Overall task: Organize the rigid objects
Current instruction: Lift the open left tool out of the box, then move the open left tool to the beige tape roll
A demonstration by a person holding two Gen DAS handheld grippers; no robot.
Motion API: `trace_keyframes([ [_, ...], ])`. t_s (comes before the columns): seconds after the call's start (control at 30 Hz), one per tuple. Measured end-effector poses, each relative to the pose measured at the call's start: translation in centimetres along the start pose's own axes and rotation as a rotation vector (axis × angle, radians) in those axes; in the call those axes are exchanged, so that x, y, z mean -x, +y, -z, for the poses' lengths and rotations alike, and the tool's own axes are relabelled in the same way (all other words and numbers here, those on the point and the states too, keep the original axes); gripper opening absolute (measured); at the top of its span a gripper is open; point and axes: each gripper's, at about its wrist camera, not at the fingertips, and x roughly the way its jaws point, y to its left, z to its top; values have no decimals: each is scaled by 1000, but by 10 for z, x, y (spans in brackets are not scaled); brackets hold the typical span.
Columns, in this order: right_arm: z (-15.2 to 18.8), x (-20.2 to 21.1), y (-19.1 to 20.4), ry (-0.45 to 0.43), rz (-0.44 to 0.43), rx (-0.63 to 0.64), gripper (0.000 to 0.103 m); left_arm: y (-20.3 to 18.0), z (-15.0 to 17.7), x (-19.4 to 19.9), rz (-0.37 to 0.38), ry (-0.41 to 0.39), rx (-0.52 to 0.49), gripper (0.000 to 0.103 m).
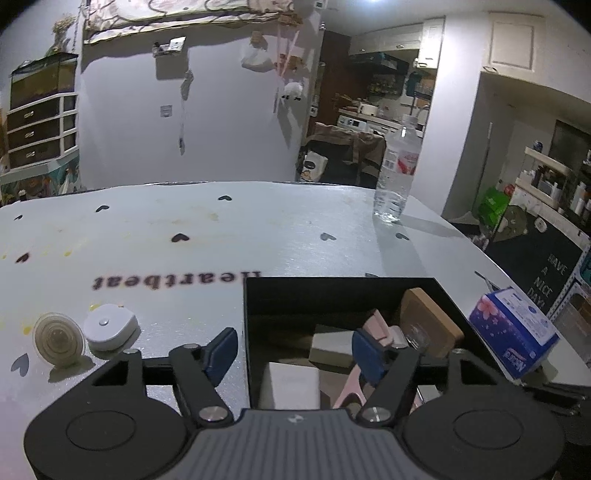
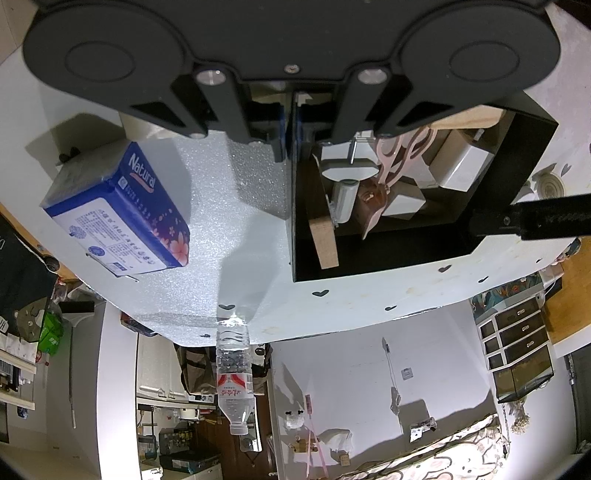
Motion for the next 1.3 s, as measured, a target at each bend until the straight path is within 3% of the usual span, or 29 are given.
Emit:
trace_keyframes([
  [0.57, 1, -1, 0, 1, 0, 0, 6, 2, 3, 15, 24, -12, -22, 101],
  [0.93, 0, -1, 0, 2, 0, 0, 6, 19, 8, 19, -3, -1, -7, 103],
  [1.3, 1, -2, -1, 3, 0, 1, 6, 62, 14, 24, -70, 6, 32, 103],
])
